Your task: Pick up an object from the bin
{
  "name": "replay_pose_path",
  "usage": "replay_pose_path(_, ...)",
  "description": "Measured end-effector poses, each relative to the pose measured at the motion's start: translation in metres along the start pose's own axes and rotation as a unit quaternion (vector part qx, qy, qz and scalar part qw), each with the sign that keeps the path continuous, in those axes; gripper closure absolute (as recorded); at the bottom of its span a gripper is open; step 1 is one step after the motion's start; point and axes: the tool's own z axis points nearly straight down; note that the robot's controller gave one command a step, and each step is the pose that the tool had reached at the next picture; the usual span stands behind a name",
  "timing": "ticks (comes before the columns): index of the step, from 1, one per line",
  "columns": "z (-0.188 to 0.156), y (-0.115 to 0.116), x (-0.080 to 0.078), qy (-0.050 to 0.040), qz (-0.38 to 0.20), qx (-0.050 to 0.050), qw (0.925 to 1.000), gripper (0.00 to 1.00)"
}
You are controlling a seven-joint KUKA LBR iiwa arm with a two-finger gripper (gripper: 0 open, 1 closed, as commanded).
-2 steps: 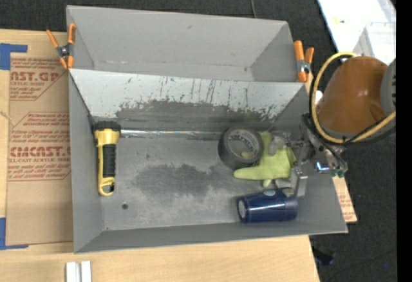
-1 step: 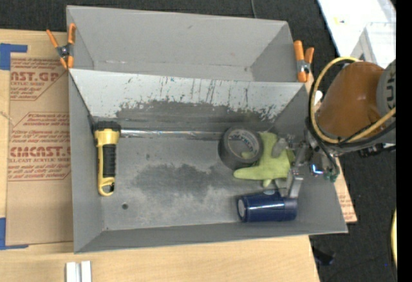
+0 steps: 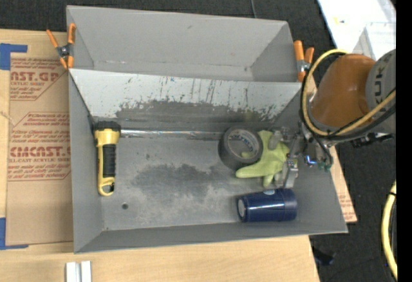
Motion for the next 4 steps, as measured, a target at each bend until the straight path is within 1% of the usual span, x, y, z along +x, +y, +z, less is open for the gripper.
replay_pose_path(1,0.016,0.003,-0.033,-0.0022,0.026,0.0,0.9997,1.0)
replay_pose_path(2,0.016,0.003,-0.033,-0.0022,0.026,0.0,0.9997,1.0)
replay_pose_path(3,0.006,-0.002,-0.031,-0.0032,-0.149,0.001,0.9889,1.0)
replay_pose_path(4,-0.027,-0.003,-0.036,-0.003,-0.149,0.0,0.9888,1.0)
